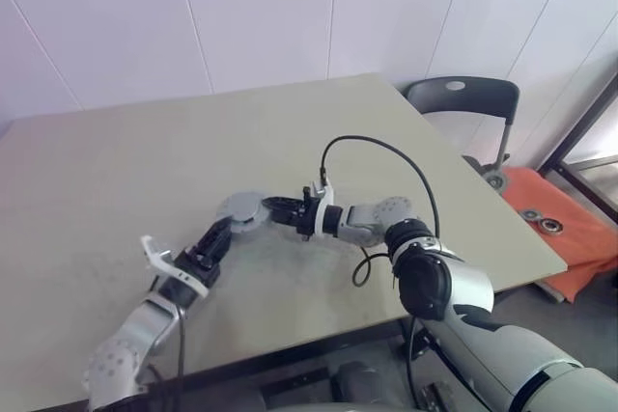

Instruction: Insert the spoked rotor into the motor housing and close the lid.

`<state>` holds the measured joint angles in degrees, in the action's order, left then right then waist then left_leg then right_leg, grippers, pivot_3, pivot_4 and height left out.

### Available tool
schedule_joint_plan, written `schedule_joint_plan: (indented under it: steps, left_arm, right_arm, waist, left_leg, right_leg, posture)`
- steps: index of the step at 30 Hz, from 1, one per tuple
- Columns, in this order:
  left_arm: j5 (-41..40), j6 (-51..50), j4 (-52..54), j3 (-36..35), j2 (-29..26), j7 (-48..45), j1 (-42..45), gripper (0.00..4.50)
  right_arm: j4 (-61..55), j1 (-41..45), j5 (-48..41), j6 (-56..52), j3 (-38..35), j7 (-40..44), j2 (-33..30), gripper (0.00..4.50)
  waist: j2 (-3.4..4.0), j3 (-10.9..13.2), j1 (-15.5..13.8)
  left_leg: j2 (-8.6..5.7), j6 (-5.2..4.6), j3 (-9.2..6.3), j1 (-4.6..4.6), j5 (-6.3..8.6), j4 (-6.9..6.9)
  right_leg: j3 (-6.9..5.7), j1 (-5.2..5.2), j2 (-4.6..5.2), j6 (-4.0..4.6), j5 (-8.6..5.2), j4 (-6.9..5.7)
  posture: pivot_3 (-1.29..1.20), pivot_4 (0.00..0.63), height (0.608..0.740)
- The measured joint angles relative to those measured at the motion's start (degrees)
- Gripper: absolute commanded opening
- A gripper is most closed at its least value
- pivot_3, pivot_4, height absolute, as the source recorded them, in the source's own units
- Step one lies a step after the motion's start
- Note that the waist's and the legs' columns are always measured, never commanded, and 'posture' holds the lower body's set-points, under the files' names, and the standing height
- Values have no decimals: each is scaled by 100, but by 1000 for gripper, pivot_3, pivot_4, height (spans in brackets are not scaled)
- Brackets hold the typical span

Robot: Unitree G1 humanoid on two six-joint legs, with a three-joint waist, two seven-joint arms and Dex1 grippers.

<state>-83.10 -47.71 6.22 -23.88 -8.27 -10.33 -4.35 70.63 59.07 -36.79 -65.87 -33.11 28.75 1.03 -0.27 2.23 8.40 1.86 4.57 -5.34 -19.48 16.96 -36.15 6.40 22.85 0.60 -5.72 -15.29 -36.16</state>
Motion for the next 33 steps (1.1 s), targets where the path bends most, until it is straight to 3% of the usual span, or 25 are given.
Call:
schedule_joint_plan:
  steps: [13,30,33]
  left_arm:
    - [802,448,-919,101,7,-491,971,3246]
    - [1267,428,-949,196,56,-796,1029,3246]
    - [1287,439,-950,185,77,-796,1035,2695]
  right_arm:
    - [0,38,11,3,42,145,-80,1283]
    - [0,38,15,47,108,159,-98,1283]
    - [0,38,16,54,109,191,-101,1283]
  waist:
    - [3,2,-75]
    - [3,2,-123]
    - [3,2,-123]
  left_leg:
    - [-2,0,-4,0,0,2]
    - [-2,0,-4,-1,0,2]
    - [-2,0,-4,-1,0,2]
  right_leg:
    - [-1,-2,0,-1,0,3]
    - [-1,-1,0,-1,0,3]
    - [-1,-1,0,-1,0,3]
  posture:
    - [0,0,740]
    - [0,0,740]
    - [0,0,740]
